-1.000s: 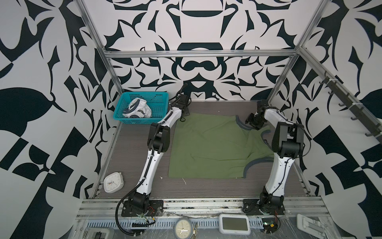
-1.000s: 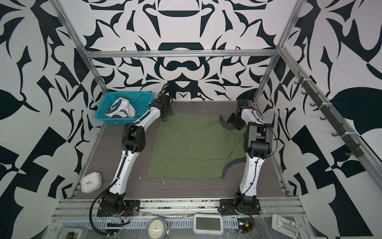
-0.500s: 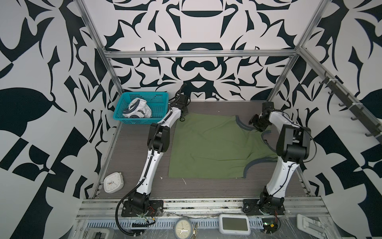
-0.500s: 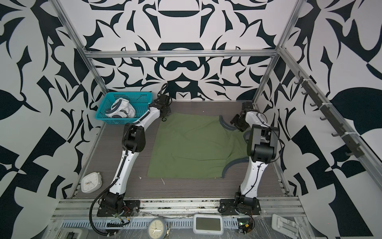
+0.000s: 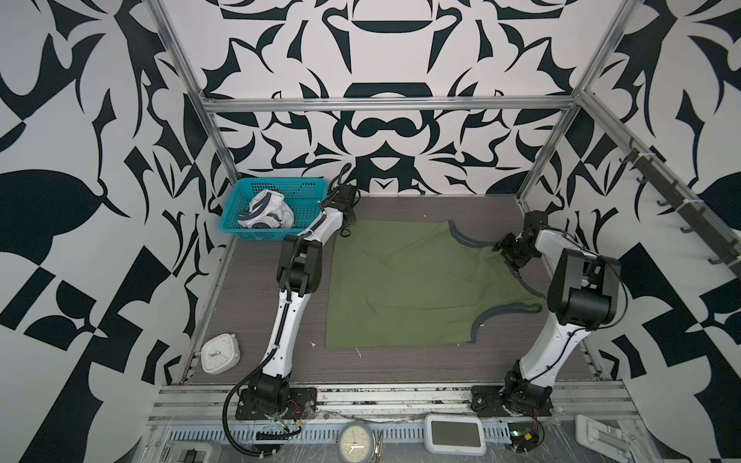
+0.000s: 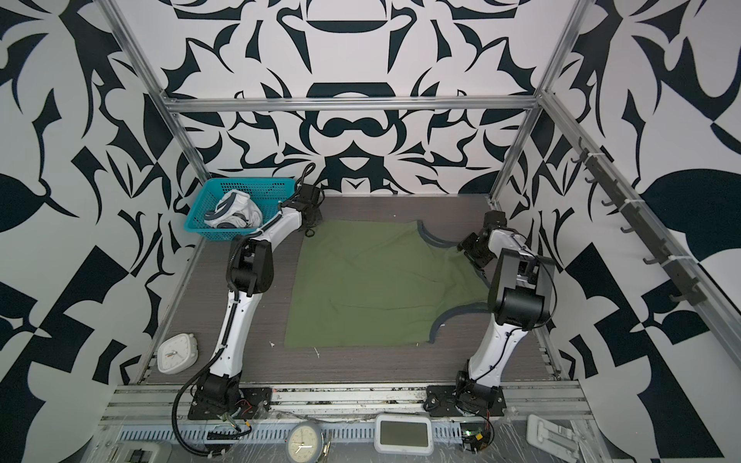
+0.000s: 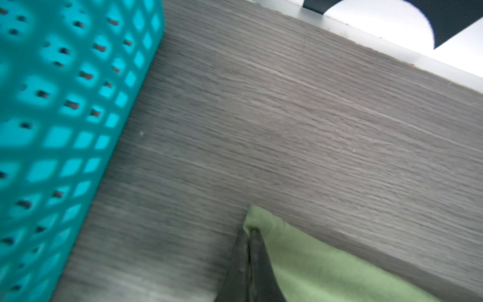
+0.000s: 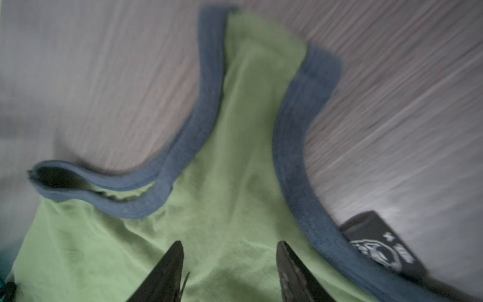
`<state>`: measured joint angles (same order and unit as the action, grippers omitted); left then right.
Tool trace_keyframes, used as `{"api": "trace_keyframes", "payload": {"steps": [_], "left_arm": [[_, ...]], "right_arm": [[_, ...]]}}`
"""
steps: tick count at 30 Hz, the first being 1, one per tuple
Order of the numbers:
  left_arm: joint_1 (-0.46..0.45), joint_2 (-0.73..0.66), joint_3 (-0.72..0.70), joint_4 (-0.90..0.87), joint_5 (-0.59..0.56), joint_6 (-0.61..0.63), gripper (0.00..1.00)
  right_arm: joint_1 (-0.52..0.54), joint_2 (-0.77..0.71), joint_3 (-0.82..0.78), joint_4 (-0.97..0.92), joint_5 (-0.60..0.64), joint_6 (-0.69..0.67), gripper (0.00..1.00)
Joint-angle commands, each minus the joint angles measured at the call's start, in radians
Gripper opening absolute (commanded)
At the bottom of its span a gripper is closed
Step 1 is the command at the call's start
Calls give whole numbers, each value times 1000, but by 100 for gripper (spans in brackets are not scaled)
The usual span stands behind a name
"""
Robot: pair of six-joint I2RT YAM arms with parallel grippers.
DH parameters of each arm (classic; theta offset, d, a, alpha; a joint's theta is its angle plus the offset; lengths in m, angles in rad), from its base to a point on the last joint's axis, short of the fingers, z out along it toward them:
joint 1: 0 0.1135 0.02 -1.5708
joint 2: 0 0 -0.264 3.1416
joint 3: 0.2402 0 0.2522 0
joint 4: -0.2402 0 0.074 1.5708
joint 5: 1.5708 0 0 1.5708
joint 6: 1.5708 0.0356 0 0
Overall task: Fold and stack tank tops
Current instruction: Smooth out the tank top at the center of the table, then fold the tank top at the center of the table.
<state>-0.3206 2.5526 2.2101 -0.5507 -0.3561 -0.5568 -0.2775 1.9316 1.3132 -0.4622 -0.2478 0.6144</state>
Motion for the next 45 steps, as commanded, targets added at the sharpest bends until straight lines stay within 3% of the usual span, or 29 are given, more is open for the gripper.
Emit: {"api": "trace_keyframes", "payload": {"steps": [1, 8, 12, 16, 20, 30, 36, 45], "left_arm": [[9, -73, -42, 9, -41, -26, 0], [15, -113, -87, 34, -42, -29, 0], [14, -117, -88, 47, -20, -28, 0], [14, -114, -81, 59, 17, -20, 0], [12, -110, -74, 62, 40, -13, 0], [-7, -148, -131, 108, 29, -6, 0], [-15, -174, -159, 123, 12, -6, 0], [-24, -242, -267, 202, -7, -18, 0]], "right_arm": [[-3, 13, -6, 1, -10, 33, 60], [-67, -17, -44, -41, 134, 54, 60], [-60, -52, -28, -35, 125, 38, 60], [-4, -73, 34, -28, 97, -6, 60], [110, -69, 155, -58, 150, -73, 60], [264, 284, 575, -110, -26, -146, 60], [296, 438, 765, -183, 1, -160, 58], [314, 566, 938, -242, -14, -179, 40]]}}
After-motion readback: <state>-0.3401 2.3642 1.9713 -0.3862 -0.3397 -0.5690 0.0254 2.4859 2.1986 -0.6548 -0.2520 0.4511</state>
